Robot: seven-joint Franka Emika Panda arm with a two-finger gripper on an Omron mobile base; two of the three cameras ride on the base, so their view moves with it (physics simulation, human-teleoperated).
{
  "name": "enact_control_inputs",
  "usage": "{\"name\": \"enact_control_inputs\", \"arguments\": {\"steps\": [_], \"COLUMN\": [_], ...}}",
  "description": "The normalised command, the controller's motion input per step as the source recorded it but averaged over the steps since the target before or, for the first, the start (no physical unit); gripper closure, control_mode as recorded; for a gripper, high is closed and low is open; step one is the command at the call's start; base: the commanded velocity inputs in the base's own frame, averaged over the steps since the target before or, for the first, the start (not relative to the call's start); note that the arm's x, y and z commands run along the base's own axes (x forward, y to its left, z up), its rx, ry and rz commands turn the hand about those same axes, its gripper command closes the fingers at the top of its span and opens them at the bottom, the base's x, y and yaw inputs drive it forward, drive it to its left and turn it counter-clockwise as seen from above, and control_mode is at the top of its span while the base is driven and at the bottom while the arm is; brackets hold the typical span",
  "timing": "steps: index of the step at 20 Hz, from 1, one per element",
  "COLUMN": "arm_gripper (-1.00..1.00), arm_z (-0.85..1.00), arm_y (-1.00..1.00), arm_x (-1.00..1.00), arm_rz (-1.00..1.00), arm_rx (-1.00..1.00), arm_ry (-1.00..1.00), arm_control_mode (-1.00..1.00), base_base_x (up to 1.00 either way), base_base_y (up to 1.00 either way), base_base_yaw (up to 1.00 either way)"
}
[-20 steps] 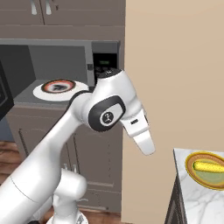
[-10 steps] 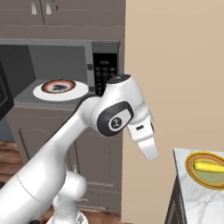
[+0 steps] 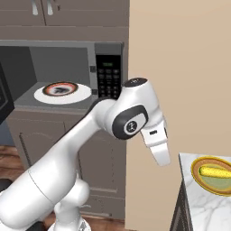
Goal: Pick the corn from the counter and place it in the microwave. Then turn on the microwave.
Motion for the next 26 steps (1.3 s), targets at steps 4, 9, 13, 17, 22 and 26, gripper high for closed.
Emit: {"name": "enact_control_inputs", "arguments": {"steps": [4,9,13,17,22,26], "arm_gripper": [-1.00,-1.00,-1.00,-1.00,-1.00,-1.00], "arm_z": [-0.07,-0.09,-0.15,-0.15,-0.13,-0.20], "arm_y": [-0.18,-0.16,-0.11,-0.12,-0.15,-0.10], "arm_x": [0.11,0.15,0.16,0.12,0.11,0.14], "arm_rz": [-0.01,-0.02,-0.02,-0.02,-0.02,-0.01], "arm_rx": [0.05,0.05,0.03,0.03,0.03,0.02], "arm_ry": [0.00,0.00,0.00,-0.01,-0.01,0.00], "arm_control_mode": [-1.00,-1.00,-1.00,-1.00,-1.00,-1.00], "base_base_x": [0.00,0.00,0.00,0.00,0.00,0.00], "base_base_y": [0.00,0.00,0.00,0.00,0.00,0.00], "base_base_yaw": [0.00,0.00,0.00,0.00,0.00,0.00]}}
